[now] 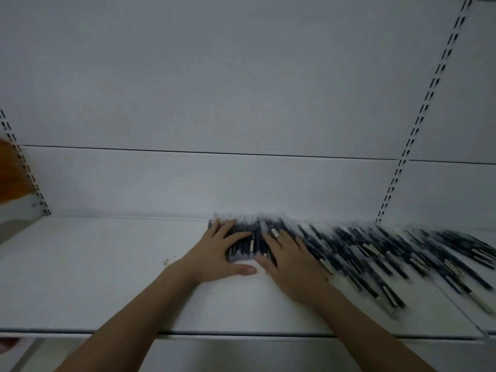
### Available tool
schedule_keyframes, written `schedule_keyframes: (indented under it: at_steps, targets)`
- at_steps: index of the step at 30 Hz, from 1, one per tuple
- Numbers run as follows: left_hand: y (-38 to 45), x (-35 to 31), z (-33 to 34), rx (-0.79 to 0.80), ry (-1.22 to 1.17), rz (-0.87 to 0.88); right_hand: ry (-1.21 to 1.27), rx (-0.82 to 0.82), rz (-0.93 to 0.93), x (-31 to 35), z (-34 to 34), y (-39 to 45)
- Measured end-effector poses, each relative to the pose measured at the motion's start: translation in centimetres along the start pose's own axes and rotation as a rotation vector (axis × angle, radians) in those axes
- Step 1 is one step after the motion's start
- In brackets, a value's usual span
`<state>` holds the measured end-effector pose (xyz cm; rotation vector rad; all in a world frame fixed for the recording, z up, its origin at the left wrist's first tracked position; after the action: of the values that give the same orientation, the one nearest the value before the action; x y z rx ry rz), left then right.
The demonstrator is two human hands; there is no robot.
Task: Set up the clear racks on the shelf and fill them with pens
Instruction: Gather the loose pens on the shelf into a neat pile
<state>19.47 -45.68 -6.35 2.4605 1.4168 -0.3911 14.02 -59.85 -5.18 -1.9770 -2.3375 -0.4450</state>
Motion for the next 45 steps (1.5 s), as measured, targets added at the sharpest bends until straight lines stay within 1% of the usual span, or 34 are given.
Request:
schedule_keyframes:
  at_steps: [3, 6, 8, 11, 14, 15, 16, 17, 20, 21, 23, 28, 30, 31, 34, 35, 36, 37, 39, 41, 43, 45]
  targets:
    - [0.1, -1.8, 0.7, -0.008, 0.029, 0.022, -0.003, -0.184, 0.044, -1.3, -1.0, 1.8]
    - [0.5, -2.1, 0.6, -0.033, 0.045, 0.027, -0.007, -0.22, 0.036, -1.4, -0.8, 2.2]
    - [0.7, -2.0, 0.6, -0.048, 0.067, 0.018, 0.029, -0.313, -0.014, -1.1, -1.6, 1.7]
    - [0.9, -2.1, 0.3, -0.113, 0.088, 0.0, 0.079, -0.538, -0.133, -0.5, -4.7, 0.2]
    - [1.1, -2.7, 0.3, -0.124, 0.14, 0.033, 0.161, -0.616, -0.194, -1.3, -7.2, -1.6]
    - [1.2, -3.0, 0.5, -0.1, 0.158, 0.047, 0.171, -0.609, -0.203, -1.8, -7.7, -2.1]
    - [1.3, -3.3, 0.6, -0.073, 0.173, 0.057, 0.179, -0.562, -0.194, -2.4, -7.8, -2.3]
    - [1.4, -3.5, 0.8, -0.049, 0.187, 0.062, 0.194, -0.464, -0.169, -3.2, -7.3, -2.3]
    - [1.6, -4.0, 0.8, -0.028, 0.232, 0.061, 0.202, -0.014, -0.041, -5.2, -3.5, -2.4]
    - [1.7, -4.1, 0.7, -0.034, 0.24, 0.06, 0.172, 0.082, -0.028, -5.4, -2.5, -2.6]
    - [2.0, -4.3, 0.7, -0.056, 0.244, 0.065, 0.118, 0.161, -0.03, -5.2, -1.2, -2.5]
    - [1.7, -5.5, 0.9, -0.07, 0.248, 0.124, 0.017, 0.119, -0.024, -4.9, -0.6, -1.2]
    - [1.3, -5.5, 0.7, -0.086, 0.241, 0.158, 0.011, 0.076, -0.025, -4.7, -0.7, -0.9]
    - [1.1, -5.3, 0.5, -0.102, 0.235, 0.175, 0.025, 0.023, -0.018, -4.9, -1.0, -0.7]
    - [0.6, -4.9, -0.1, -0.167, 0.213, 0.218, 0.118, -0.234, 0.056, -6.4, -2.8, -0.4]
    - [0.6, -4.9, -0.2, -0.187, 0.219, 0.221, 0.11, -0.288, 0.072, -6.8, -3.3, -0.3]
    - [0.7, -5.0, -0.4, -0.212, 0.227, 0.218, 0.099, -0.303, 0.078, -6.9, -3.4, -0.1]
    - [1.0, -5.0, -0.5, -0.242, 0.227, 0.206, 0.099, -0.295, 0.071, -6.7, -3.4, 0.1]
    - [1.5, -5.1, -0.8, -0.285, 0.192, 0.169, 0.122, -0.225, 0.044, -6.0, -2.9, 0.5]
    - [1.8, -5.4, -0.6, -0.276, 0.15, 0.17, 0.207, -0.084, 0.007, -4.7, -1.9, 0.6]
    - [1.8, -5.7, -0.5, -0.234, 0.122, 0.189, 0.333, 0.041, -0.027, -3.6, -1.2, 0.1]
    - [1.1, -5.4, -1.2, -0.221, 0.126, 0.159, 0.365, 0.075, -0.041, -3.6, -1.4, -0.9]
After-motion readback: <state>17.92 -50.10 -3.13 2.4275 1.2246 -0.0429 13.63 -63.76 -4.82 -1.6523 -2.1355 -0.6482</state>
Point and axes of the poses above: each hand's wrist, its own y-axis towards the middle knuckle, its own z-axis out of the palm, x = y × z, the point moved 10 cm from there along y, towards the middle knuckle, and after that the axes turned 6 degrees about -x, right-handed, at the moved point
